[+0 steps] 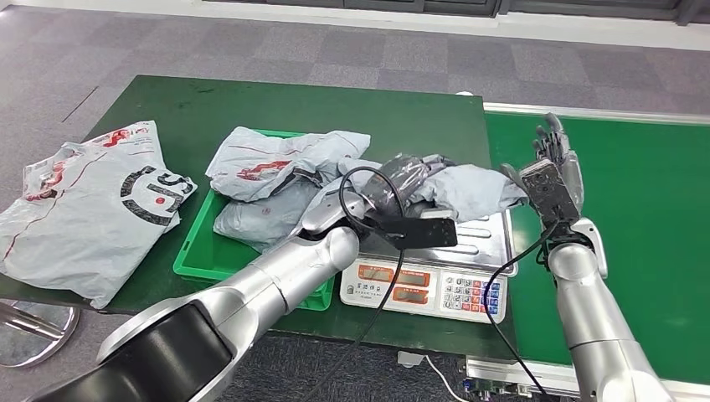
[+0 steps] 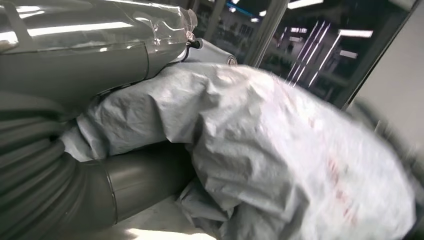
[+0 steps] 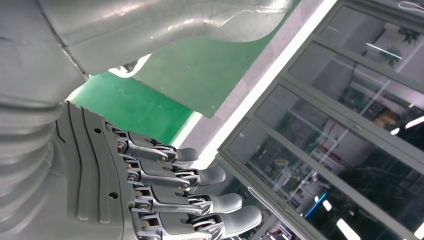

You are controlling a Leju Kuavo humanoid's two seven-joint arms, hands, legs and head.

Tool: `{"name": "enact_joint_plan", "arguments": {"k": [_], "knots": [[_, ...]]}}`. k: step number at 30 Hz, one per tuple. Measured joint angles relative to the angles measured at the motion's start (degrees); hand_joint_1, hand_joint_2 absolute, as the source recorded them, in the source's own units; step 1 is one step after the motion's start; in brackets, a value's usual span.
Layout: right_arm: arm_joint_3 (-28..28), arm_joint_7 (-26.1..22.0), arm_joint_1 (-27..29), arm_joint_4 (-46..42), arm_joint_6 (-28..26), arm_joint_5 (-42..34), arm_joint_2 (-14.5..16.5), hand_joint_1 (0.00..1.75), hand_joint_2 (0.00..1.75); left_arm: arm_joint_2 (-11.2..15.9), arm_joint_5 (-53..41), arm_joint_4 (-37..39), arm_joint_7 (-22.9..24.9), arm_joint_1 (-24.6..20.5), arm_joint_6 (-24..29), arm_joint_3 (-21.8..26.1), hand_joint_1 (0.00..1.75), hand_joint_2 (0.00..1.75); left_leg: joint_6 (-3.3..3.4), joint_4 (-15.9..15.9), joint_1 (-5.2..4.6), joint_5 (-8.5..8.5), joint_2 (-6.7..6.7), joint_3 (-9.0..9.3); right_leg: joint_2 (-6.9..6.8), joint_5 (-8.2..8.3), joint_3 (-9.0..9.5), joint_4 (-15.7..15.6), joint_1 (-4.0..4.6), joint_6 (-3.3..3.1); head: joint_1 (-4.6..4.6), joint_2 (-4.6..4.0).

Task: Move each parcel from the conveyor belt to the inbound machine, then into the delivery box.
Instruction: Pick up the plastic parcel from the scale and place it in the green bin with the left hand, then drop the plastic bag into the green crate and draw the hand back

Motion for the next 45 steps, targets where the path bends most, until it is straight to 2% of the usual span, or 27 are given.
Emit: {"name": "enact_joint_plan", "arguments": {"k": [2, 6, 9, 12, 16, 21, 29, 31, 34, 36, 38, 41, 45], "knots": [[-0.44, -0.62, 0.01, 0.25, 0.16, -0.98, -0.32, 0.0, 1.75, 0.03, -1.52, -2.92, 0.96, -0.71, 2.34, 2.08, 1.75, 1.75, 0.0, 0.0, 0.0, 0.0, -0.02, -0.01, -0.02, 0.0, 0.0, 0.0, 0.0, 0.0, 0.0, 0.0], [-0.86, -1.57, 1.12, 0.55, 0.02, -2.8, -1.14, 0.0, 1.75, 0.65, -12.73, -8.04, 5.62, -3.01, 17.9, 5.1, 1.75, 1.75, 0.0, 0.0, 0.0, 0.0, -0.01, -0.02, -0.03, 0.0, 0.0, 0.0, 0.0, 0.0, 0.0, 0.0], [-0.87, -0.79, 1.67, 0.54, -0.68, -2.67, -1.14, 0.0, 1.75, 1.5, -18.05, -8.87, 7.09, -4.06, 25.36, 6.59, 1.75, 1.75, 0.0, -0.01, 0.0, 0.0, -0.02, -0.02, -0.02, 0.0, 0.0, 0.0, 0.0, 0.0, 0.0, 0.0], [-0.87, -0.16, 1.53, 0.54, -1.16, -2.6, -1.14, 0.0, 1.75, 2.28, -28.3, -10.06, 10.04, -3.97, 27.9, 9.4, 1.75, 1.75, 0.0, -0.02, 0.01, 0.0, -0.02, -0.03, -0.02, 0.0, 0.0, 0.0, 0.01, 0.0, 0.0, 0.0], [-0.86, 0.05, 1.42, 0.54, -1.26, -2.74, -1.13, 0.0, 1.75, 3.12, -49.59, -14.0, 13.88, -1.92, 28.41, 18.72, 1.75, 1.75, -0.02, -0.03, 0.01, 0.01, 0.0, -0.02, 0.0, 0.0, 0.0, 0.01, 0.01, 0.0, 0.0, 0.0], [-0.87, 0.07, 1.42, 0.54, -1.41, -2.75, -1.1, 0.0, 1.75, 4.04, -54.42, -16.28, 15.57, -0.39, 28.44, 26.52, 1.75, 1.75, -0.02, -0.02, 0.01, 0.02, -0.04, -0.03, -0.04, 0.0, -0.01, 0.01, 0.01, 0.0, 0.0, 0.0], [-0.85, 0.02, 1.41, 0.54, -1.45, -2.73, -1.04, 0.0, 1.75, 4.49, -55.54, -17.54, 16.68, 0.48, 28.45, 29.56, 1.75, 1.75, -0.01, -0.02, 0.0, 0.01, -0.08, -0.07, -0.06, 0.0, -0.01, 0.0, 0.0, 0.0, 0.0, 0.0], [-0.86, 0.15, 1.42, 0.54, -1.57, -2.55, -0.99, 0.0, 1.75, 4.84, -57.95, -16.49, 21.24, 0.16, 28.34, 29.82, 1.75, 1.75, -0.01, -0.02, 0.0, 0.01, -0.08, -0.07, -0.06, -0.01, -0.01, 0.0, 0.0, 0.0, 0.0, 0.0], [-0.86, 0.93, 1.55, 0.49, -1.88, -1.49, -0.65, 0.0, 1.75, 6.28, -60.47, -10.99, 34.04, -1.27, 26.65, 29.3, 1.75, 1.75, -0.03, -0.03, 0.0, 0.01, 0.04, 0.0, 0.03, 0.0, -0.02, 0.0, 0.01, -0.01, 0.0, 0.0], [-0.87, 1.66, 1.99, 0.21, -1.93, -0.38, -0.33, 0.0, 1.75, 7.57, -60.52, -6.9, 40.41, -1.76, 23.81, 28.48, 1.75, 1.75, -0.05, -0.03, 0.01, 0.01, 0.15, 0.05, 0.13, 0.03, -0.03, 0.01, 0.04, -0.05, 0.0, 0.0], [-0.87, 2.28, 2.63, -0.39, -1.79, 0.69, -0.11, 0.0, 1.75, 8.59, -60.53, -3.95, 43.25, -1.78, 20.3, 28.01, 1.75, 1.75, -0.08, -0.03, 0.05, 0.04, 0.15, 0.04, 0.15, 0.05, -0.05, 0.01, 0.09, -0.07, 0.0, 0.0], [-1.35, 2.92, 3.87, -1.92, -1.23, 2.42, 0.56, 0.0, 1.75, 9.47, -60.58, -0.62, 45.04, -1.77, 13.76, 26.98, 1.75, 1.75, -0.12, -0.04, 0.1, 0.06, 0.1, 0.01, 0.11, 0.03, -0.05, 0.01, 0.09, -0.08, 0.0, 0.0], [-3.33, 3.8, 5.38, -3.99, 0.23, 4.93, 1.79, 0.0, 1.75, 10.05, -60.59, 2.58, 45.47, -1.12, 0.84, 25.2, 1.75, 1.75, -0.12, -0.04, 0.08, 0.04, 0.12, -0.06, 0.13, 0.03, -0.12, 0.01, 0.06, -0.08, 0.0, 0.0]]}}
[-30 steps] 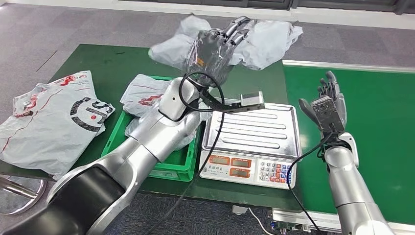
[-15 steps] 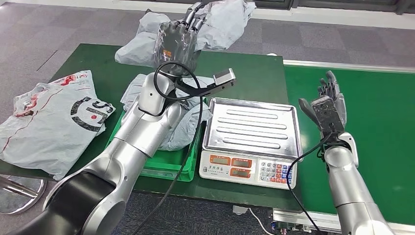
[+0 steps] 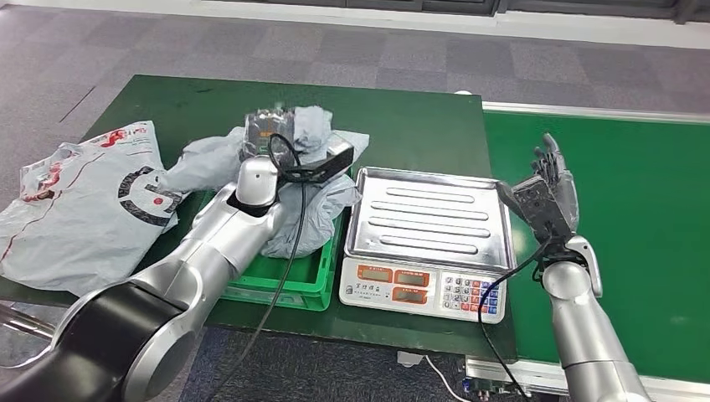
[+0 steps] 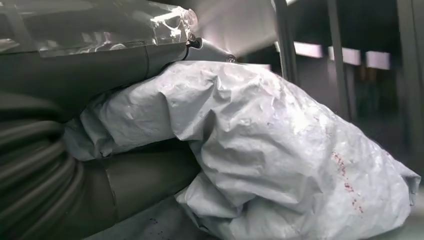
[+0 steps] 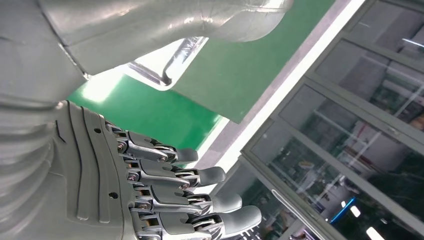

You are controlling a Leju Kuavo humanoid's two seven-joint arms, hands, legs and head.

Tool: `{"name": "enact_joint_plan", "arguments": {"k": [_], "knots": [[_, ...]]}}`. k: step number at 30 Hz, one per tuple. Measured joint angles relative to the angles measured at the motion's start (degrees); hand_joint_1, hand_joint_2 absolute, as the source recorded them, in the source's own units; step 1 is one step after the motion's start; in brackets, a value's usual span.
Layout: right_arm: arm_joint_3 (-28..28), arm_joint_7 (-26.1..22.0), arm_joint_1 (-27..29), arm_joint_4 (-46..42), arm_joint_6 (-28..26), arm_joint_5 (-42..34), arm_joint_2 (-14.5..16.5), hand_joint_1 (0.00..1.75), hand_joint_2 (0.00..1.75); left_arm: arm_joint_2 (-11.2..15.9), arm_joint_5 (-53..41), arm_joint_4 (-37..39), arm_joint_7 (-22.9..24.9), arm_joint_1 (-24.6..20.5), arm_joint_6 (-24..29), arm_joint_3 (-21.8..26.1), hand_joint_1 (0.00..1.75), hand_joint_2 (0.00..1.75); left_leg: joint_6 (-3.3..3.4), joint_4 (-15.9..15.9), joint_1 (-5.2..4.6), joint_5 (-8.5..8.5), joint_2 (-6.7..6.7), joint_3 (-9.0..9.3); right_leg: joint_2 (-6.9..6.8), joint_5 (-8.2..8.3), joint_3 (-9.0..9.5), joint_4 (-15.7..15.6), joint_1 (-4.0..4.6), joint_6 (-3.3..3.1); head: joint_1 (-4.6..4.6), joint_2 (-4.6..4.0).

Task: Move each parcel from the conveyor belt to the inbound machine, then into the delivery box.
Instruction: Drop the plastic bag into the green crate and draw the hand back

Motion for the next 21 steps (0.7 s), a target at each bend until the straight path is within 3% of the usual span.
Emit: {"name": "enact_joint_plan", "arguments": {"k": [4, 11, 12, 15, 16, 21], "knots": [[-1.9, 0.18, 0.08, -0.9, 1.24, 1.38, 0.88, 0.0, 1.75, -0.04, 0.0, 1.34, -1.32, 0.16, -8.19, -1.6, 1.75, 1.75, 0.02, 0.01, -0.03, -0.01, -0.06, -0.03, -0.04, 0.0, -0.01, 0.0, -0.03, 0.01, 0.0, 0.0], [-3.92, 0.02, 0.68, -2.04, 2.31, 1.59, 1.17, 0.0, 1.75, -0.08, 0.0, 2.11, -3.19, 0.15, -10.65, -2.37, 1.75, 1.75, 0.03, 0.01, -0.03, -0.02, -0.06, -0.01, -0.05, 0.0, 0.01, 0.0, -0.03, 0.01, 0.0, 0.0], [-4.11, -0.09, 0.83, -2.11, 2.46, 1.59, 1.17, 0.0, 1.75, -0.09, 0.0, 2.18, -3.39, 0.15, -10.8, -2.37, 1.6, 1.75, 0.03, 0.01, -0.03, -0.01, -0.07, -0.01, -0.06, 0.0, 0.01, 0.0, -0.03, 0.01, 0.0, 0.0], [-4.29, -0.4, 0.91, -2.15, 3.07, 1.57, 1.16, 0.0, 1.75, -0.16, 0.35, 2.31, -5.03, 0.16, -11.06, -2.37, 0.29, 1.75, 0.03, 0.01, -0.03, -0.01, -0.07, -0.01, -0.06, 0.0, 0.02, 0.0, -0.03, 0.01, 0.0, 0.0], [-4.29, -0.47, 0.83, -2.12, 3.32, 1.57, 1.16, 0.0, 1.75, -0.2, 0.85, 2.31, -6.05, 0.19, -10.78, -2.32, 0.0, 1.75, 0.04, 0.01, -0.03, -0.01, -0.08, -0.01, -0.08, 0.0, 0.02, 0.0, -0.03, 0.01, 0.0, 0.0], [-4.29, -0.66, 0.48, -1.94, 3.88, 1.26, 1.16, 0.0, 1.75, -0.92, 5.17, 1.65, -11.63, 0.64, -5.15, -0.33, 0.0, 1.75, 0.05, 0.01, -0.04, 0.01, -0.25, -0.02, -0.25, 0.0, 0.06, 0.0, -0.03, 0.01, 0.0, 0.0]]}}
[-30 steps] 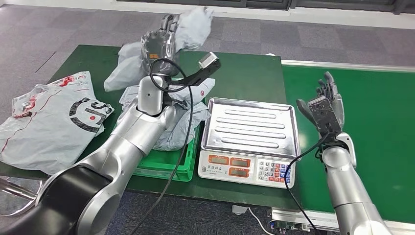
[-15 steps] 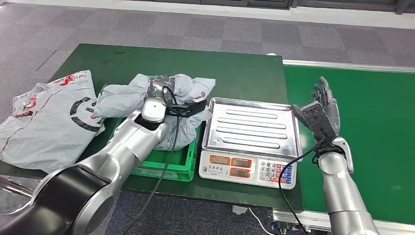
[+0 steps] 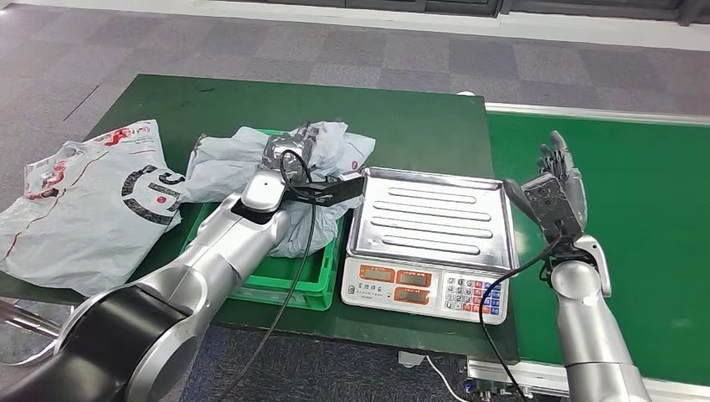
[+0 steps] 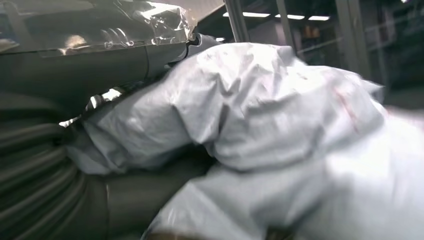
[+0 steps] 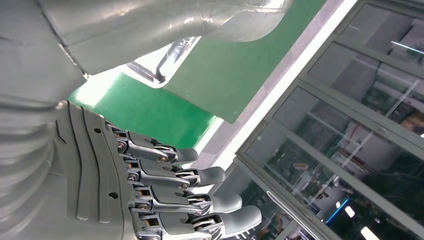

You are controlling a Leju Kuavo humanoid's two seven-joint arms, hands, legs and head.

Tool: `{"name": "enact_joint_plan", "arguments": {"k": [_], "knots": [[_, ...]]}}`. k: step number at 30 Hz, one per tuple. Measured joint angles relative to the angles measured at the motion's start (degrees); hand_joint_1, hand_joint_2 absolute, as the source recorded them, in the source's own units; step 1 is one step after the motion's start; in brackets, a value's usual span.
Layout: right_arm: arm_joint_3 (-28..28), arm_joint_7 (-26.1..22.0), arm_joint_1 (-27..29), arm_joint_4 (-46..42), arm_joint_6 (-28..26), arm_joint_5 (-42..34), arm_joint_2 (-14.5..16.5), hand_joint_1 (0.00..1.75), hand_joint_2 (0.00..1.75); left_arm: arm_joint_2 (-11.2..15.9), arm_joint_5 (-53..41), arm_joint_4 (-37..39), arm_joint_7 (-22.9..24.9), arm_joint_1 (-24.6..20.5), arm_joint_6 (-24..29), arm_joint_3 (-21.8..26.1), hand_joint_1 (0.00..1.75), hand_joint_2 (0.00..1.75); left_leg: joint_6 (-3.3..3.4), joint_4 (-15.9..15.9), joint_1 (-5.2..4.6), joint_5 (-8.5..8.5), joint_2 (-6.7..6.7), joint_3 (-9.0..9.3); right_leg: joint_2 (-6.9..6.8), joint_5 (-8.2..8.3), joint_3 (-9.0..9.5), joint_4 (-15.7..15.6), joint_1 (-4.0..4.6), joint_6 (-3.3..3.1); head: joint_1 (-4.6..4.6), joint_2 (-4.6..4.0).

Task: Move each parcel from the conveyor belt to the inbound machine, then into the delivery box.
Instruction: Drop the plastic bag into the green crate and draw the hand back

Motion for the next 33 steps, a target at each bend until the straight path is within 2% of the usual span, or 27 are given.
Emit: {"name": "enact_joint_plan", "arguments": {"k": [3, 9, 15, 25, 27, 29, 33], "knots": [[-0.01, 0.01, 0.1, -0.04, 0.02, -0.16, 0.0, 0.0, 1.75, -0.43, 0.85, -0.61, -0.81, 0.12, 1.88, 0.86, 0.0, 1.75, 0.0, 0.01, -0.01, 0.0, 0.0, 0.0, 0.01, 0.0, 0.01, 0.0, -0.01, 0.0, 0.0, 0.0], [-0.07, 0.65, 2.57, -2.28, -0.57, 0.37, 0.23, 0.0, 1.75, -1.03, 4.55, -3.53, -4.2, 0.7, 11.31, 3.13, 0.0, 1.75, 0.0, 0.01, -0.01, -0.01, 0.0, -0.01, 0.0, 0.0, 0.0, 0.0, 0.0, 0.0, 0.0, 0.0], [-0.19, 0.79, 3.63, -3.72, -0.84, 0.65, 0.49, 0.0, 1.75, -1.57, 6.33, -5.56, -5.87, 0.98, 12.61, 4.52, 0.0, 1.75, -0.01, 0.01, 0.0, -0.01, 0.08, 0.0, 0.06, 0.0, -0.03, 0.0, 0.0, 0.0, 0.0, 0.0], [-1.2, -0.23, 2.93, -3.1, -1.92, -1.55, -0.38, 0.0, 1.75, -2.99, 19.08, -8.64, -14.86, 0.72, 16.9, 6.73, 0.0, 1.75, 0.0, 0.02, -0.01, -0.01, 0.08, -0.02, 0.06, 0.0, -0.03, 0.0, -0.01, 0.0, 0.0, 0.0], [-1.22, -0.81, 2.19, -2.14, -2.29, -2.14, -0.69, 0.0, 1.75, -3.27, 22.93, -9.03, -16.99, 0.3, 16.55, 7.1, 0.0, 1.75, 0.0, 0.02, -0.02, -0.01, 0.09, -0.02, 0.07, 0.0, -0.03, 0.0, -0.01, 0.01, 0.0, 0.0], [-1.22, -1.48, 1.55, -1.24, -2.81, -2.54, -0.79, 0.0, 1.75, -3.73, 29.48, -9.58, -20.61, -0.02, 14.02, 8.09, 0.0, 1.75, 0.0, 0.02, -0.02, -0.01, 0.08, -0.02, 0.06, 0.0, -0.03, 0.0, -0.01, 0.01, 0.0, 0.0], [-1.22, -2.91, 0.15, 0.63, -4.23, -3.21, -0.73, 0.0, 1.75, -4.96, 47.16, -10.27, -28.56, -0.17, 2.44, 10.51, 0.0, 1.75, 0.0, 0.01, -0.01, -0.01, 0.07, -0.02, 0.06, 0.0, -0.02, 0.0, 0.0, 0.0, 0.0, 0.0]]}}
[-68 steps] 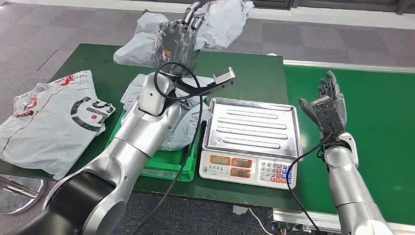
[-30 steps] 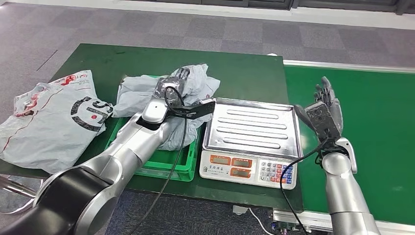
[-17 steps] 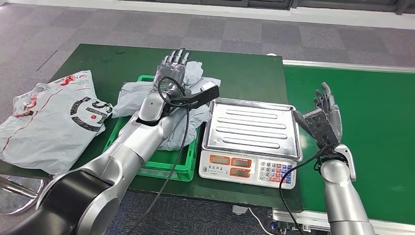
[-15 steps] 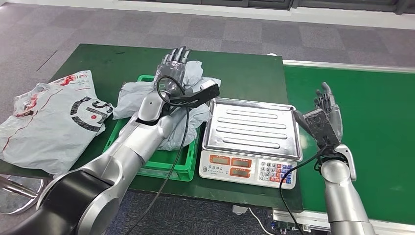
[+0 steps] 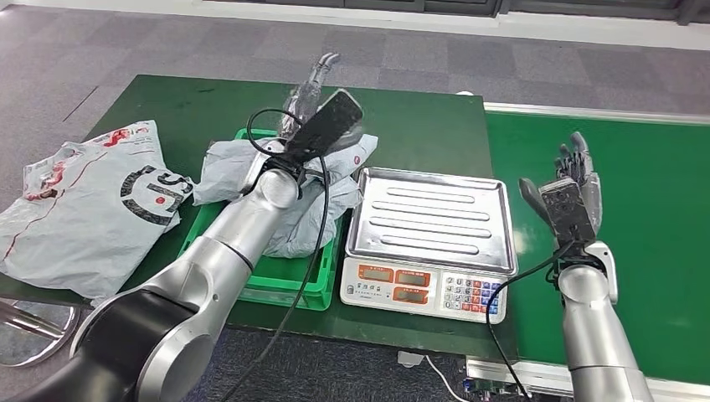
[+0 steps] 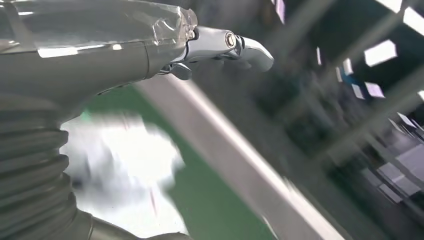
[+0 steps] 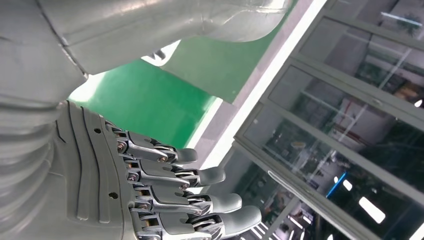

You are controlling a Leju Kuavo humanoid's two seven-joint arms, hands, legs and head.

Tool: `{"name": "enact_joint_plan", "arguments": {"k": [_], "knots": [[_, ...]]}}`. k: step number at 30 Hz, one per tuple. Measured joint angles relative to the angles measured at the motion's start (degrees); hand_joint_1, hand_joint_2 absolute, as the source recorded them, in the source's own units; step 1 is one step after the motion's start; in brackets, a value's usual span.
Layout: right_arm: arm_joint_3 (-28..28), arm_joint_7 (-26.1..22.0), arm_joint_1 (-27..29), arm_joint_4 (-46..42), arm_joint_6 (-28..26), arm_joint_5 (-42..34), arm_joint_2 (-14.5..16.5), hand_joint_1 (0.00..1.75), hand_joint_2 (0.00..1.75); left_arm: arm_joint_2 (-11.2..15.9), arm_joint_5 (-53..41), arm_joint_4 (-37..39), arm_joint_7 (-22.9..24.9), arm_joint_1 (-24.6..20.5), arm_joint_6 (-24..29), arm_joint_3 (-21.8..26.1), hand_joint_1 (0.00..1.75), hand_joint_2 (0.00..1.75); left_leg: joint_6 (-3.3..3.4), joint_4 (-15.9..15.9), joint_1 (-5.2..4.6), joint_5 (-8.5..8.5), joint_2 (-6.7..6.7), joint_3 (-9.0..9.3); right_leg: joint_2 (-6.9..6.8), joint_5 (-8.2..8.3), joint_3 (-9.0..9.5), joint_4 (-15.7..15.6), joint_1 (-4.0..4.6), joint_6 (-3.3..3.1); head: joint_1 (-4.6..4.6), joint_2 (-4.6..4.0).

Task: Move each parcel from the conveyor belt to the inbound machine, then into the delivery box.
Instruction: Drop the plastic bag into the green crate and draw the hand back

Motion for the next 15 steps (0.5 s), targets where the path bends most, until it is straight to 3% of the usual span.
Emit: {"name": "enact_joint_plan", "arguments": {"k": [3, 5, 15], "knots": [[0.22, -0.64, -2.55, 2.43, -0.32, -1.83, 0.02, 0.0, 1.75, -1.27, 10.7, 0.82, -2.84, -0.08, -8.36, 0.84, 0.0, 1.75, 0.0, 0.0, 0.0, 0.0, 0.0, 0.0, 0.01, 0.0, 0.0, 0.0, -0.01, 0.0, 0.0, 0.0], [0.73, -0.7, -4.65, 4.22, -0.17, -3.01, -0.02, 0.0, 1.75, -2.21, 14.83, 1.78, -3.21, -0.13, -11.06, 1.08, 0.0, 1.75, 0.0, 0.01, -0.01, 0.01, 0.01, 0.0, 0.01, 0.01, 0.0, 0.0, -0.01, 0.0, 0.0, 0.0], [2.23, -1.18, -8.87, 9.51, -0.31, -4.17, -0.03, 0.0, 1.75, -3.62, 18.36, 4.47, -3.39, -0.31, -12.67, 1.22, 0.0, 1.75, 0.0, 0.01, 0.0, 0.0, -0.03, 0.0, 0.0, 0.01, 0.0, 0.0, 0.0, 0.01, 0.0, 0.0]]}}
